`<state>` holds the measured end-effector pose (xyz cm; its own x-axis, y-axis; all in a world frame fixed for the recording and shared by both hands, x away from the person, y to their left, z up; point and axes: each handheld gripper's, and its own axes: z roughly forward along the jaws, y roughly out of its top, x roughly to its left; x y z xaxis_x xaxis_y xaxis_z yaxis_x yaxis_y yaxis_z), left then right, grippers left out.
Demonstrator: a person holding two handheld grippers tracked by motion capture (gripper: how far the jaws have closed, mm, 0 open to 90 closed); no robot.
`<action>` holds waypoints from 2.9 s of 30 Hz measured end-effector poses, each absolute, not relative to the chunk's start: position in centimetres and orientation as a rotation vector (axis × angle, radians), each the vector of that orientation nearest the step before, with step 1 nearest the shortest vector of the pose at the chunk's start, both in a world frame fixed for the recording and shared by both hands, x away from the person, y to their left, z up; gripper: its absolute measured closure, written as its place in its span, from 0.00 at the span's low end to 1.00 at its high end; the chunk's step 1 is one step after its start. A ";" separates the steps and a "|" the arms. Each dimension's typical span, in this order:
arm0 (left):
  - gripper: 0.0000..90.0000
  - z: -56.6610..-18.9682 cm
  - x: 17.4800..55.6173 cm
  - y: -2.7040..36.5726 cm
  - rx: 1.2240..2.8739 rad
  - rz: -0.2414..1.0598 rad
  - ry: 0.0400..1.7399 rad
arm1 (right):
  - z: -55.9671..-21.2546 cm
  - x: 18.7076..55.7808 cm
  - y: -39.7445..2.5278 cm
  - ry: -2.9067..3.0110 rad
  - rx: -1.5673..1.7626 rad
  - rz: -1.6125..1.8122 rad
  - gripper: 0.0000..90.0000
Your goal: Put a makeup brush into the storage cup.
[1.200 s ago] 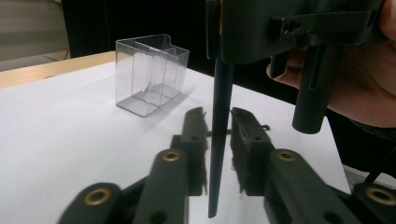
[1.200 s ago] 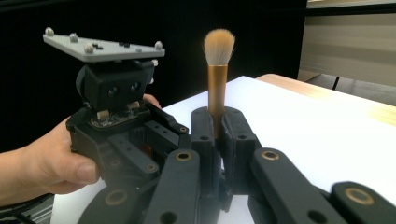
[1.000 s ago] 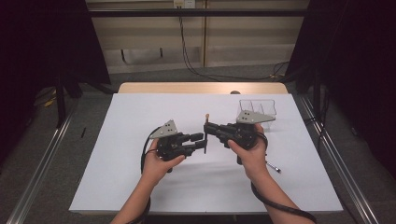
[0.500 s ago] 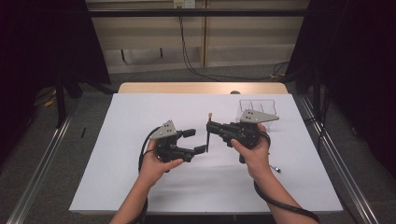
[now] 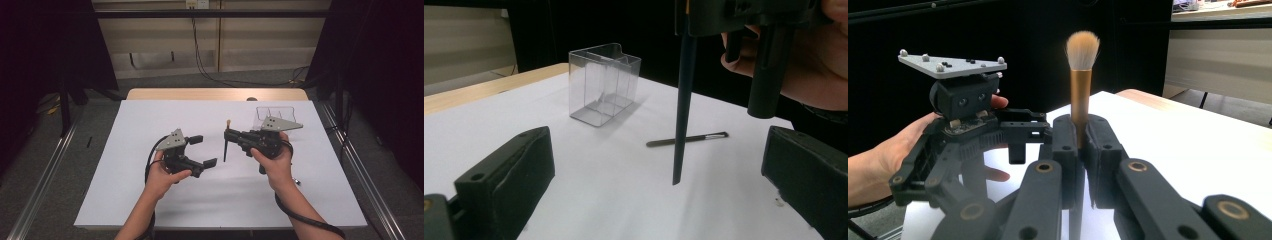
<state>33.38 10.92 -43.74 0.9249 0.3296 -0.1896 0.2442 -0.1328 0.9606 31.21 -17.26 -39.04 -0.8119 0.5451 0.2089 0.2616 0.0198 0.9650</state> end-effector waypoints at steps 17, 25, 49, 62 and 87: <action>0.00 -43.8 33.0 14.0 1.724 0.129 0.473 | -38.7 31.4 -17.6 2.054 0.838 1.868 0.94; 0.01 -43.7 32.8 15.5 1.733 0.154 0.495 | -38.5 31.3 -17.8 2.048 0.834 1.866 0.94; 0.01 -44.3 31.8 19.6 1.749 0.204 0.553 | -38.3 31.7 -19.3 2.015 0.869 1.869 0.94; 0.02 -44.5 30.8 22.2 1.754 0.247 0.583 | -38.2 32.2 -19.6 2.017 0.872 1.844 0.94; 0.02 -45.0 29.8 24.0 1.770 0.258 0.590 | -38.4 33.8 -20.7 2.031 0.903 1.780 0.94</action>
